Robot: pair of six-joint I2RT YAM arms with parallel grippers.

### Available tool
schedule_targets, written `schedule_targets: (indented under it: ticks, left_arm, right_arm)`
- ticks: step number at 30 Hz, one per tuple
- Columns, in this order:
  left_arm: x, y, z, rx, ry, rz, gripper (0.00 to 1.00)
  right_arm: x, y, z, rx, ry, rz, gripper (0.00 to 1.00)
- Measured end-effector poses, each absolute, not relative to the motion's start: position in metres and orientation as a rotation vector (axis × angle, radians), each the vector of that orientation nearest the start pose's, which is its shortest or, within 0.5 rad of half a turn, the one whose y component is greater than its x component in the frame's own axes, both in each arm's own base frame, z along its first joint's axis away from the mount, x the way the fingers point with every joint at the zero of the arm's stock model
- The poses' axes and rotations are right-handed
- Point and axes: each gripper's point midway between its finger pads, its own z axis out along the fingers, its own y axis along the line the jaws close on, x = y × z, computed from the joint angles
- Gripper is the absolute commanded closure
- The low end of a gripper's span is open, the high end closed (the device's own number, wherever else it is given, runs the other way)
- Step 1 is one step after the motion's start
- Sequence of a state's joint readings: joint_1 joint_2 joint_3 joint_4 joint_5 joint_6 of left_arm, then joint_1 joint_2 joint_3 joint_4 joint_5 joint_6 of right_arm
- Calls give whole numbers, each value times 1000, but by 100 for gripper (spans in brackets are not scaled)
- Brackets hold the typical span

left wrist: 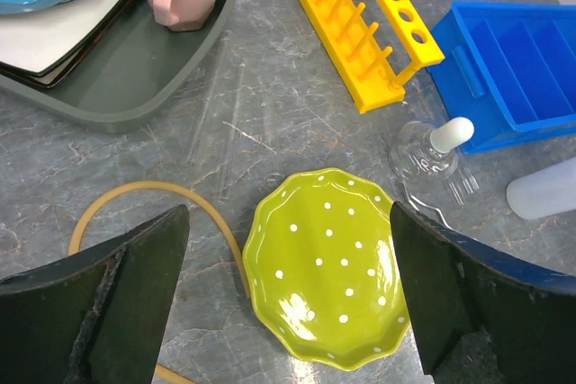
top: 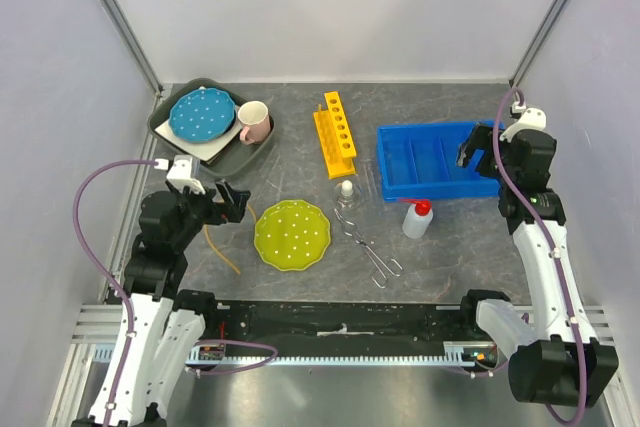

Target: Organize the chemistry lab equipment

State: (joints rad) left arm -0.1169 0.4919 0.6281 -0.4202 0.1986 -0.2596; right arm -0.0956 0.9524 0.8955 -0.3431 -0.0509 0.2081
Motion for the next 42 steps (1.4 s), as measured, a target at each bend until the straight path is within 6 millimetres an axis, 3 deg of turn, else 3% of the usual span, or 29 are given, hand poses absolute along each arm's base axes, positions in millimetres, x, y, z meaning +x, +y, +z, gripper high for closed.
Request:
schedule_targets:
  ticks: [8,13,18,21,26,32,36,42]
  left_arm:
    - [240,-78,218,18,1902,-463,0]
    - [243,-79,212,18,1929,-469,0]
    - [252,-87,197,4,2041,-513,2]
    - [257,-96,191,3,2111,-571,4]
    - [259,-118,168,38,2263,-634,6]
    - [262,-159,151,196,2401,-564,17]
    - [283,-167,134,206,2487,-457,26]
    - [309,-172,105,229,2605,-329,28]
  right_arm:
    - [328,5,243,149,1957,213,2]
    - [320,54,243,-201,1949,428,2]
    - [303,103,230,-557,1933,573,2]
    - [295,118,220,-683,1927,627,2]
    - [296,118,205,-759,1943,622,2]
    - [297,109,198,-756,1931,601,2]
    - [298,94,195,-705,1943,577,2]
    - [296,91,199,-697,1927,558,2]
